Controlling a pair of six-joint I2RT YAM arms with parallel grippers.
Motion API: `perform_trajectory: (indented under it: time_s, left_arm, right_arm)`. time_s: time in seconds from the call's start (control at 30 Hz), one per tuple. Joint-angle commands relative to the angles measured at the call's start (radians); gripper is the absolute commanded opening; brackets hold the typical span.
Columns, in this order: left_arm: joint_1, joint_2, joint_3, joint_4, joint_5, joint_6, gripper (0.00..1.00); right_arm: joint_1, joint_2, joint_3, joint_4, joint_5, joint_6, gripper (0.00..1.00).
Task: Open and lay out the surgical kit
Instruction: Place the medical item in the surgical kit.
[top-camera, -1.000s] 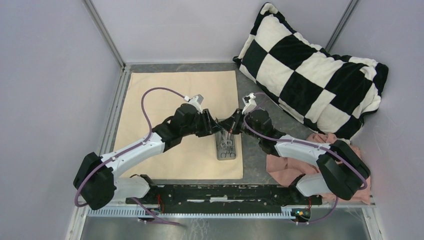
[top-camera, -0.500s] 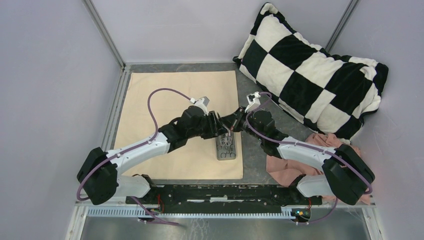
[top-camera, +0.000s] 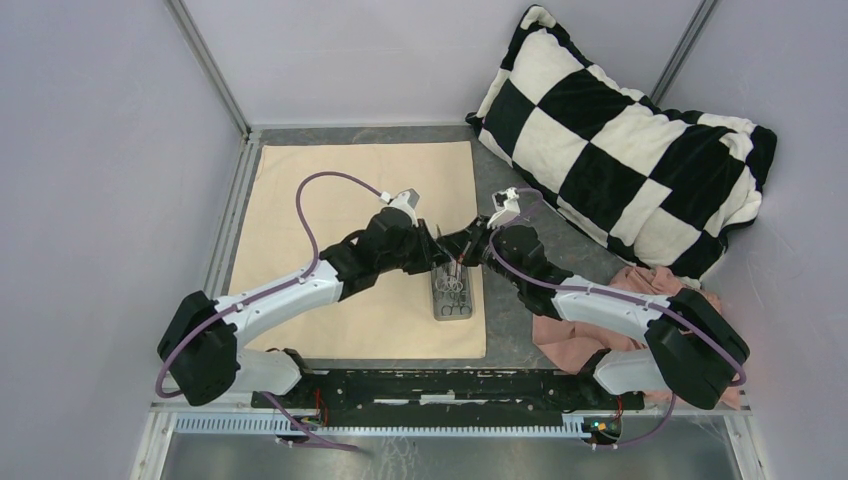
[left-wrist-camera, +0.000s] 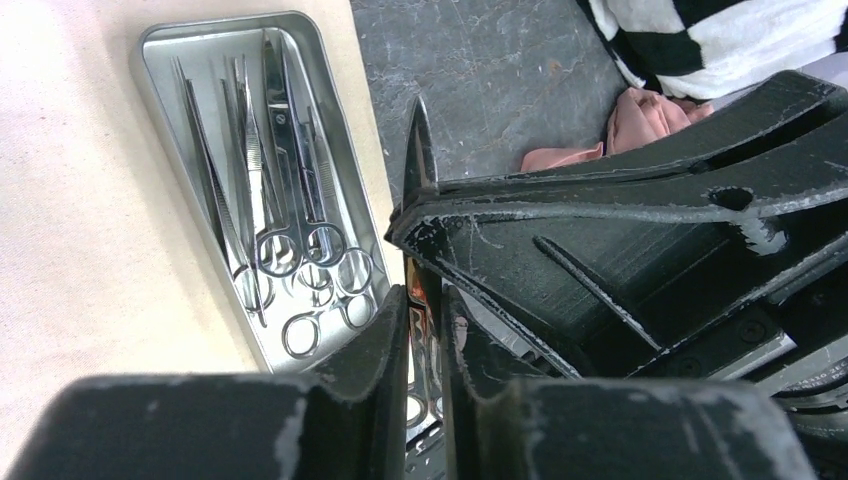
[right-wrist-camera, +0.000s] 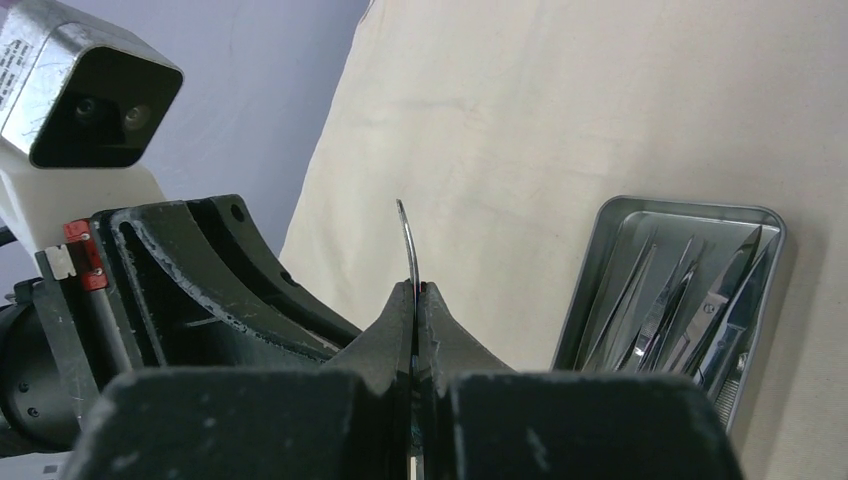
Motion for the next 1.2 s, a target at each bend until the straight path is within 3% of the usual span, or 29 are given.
perform_trajectory:
  time_s: [0.0, 0.1, 0.13, 0.17, 0.23, 0.3, 0.37, 0.6, 0.87, 1.0, 1.17]
  left_arm:
    - [-0.001, 0.009, 0.051, -0.005, -0.041, 0.01, 0.12]
    - [0.0, 0.027, 0.078, -0.044, -0.07, 0.039, 0.02]
    - [0.001, 0.035, 0.091, -0.072, -0.08, 0.056, 0.02]
    - [0.006, 0.046, 0.106, -0.09, -0.085, 0.073, 0.02]
    - [0.025, 0.071, 0.141, -0.13, -0.096, 0.107, 0.02]
    - [0.056, 0.126, 0.188, -0.171, -0.11, 0.152, 0.02]
    - [0.093, 0.196, 0.264, -0.229, -0.135, 0.202, 0.02]
    - [0.152, 0.593, 0.765, -0.476, -0.294, 0.3, 0.02]
    - [0.17, 0.979, 1.251, -0.617, -0.336, 0.364, 0.02]
    - [0.173, 1.114, 1.398, -0.642, -0.294, 0.391, 0.02]
    - [0.18, 1.194, 1.458, -0.64, -0.295, 0.412, 0.02]
  right_arm:
    - [0.015, -0.021, 0.038, -0.007, 0.041, -0.016, 0.0]
    - [0.005, -0.027, 0.065, -0.079, 0.051, -0.067, 0.02]
    - [-0.007, -0.028, 0.083, -0.12, 0.047, -0.11, 0.09]
    - [-0.024, -0.028, 0.106, -0.183, 0.048, -0.16, 0.32]
    - [-0.076, -0.027, 0.166, -0.351, 0.059, -0.26, 0.61]
    - [-0.123, -0.052, 0.193, -0.471, 0.117, -0.37, 0.74]
    - [-0.16, -0.097, 0.18, -0.552, 0.192, -0.471, 0.81]
    - [-0.27, -0.278, 0.021, -0.645, 0.244, -0.585, 0.84]
    - [-0.337, -0.358, -0.058, -0.663, 0.217, -0.651, 0.88]
    - [-0.344, -0.364, -0.058, -0.662, 0.183, -0.659, 0.88]
    - [-0.343, -0.358, -0.068, -0.652, 0.164, -0.662, 0.88]
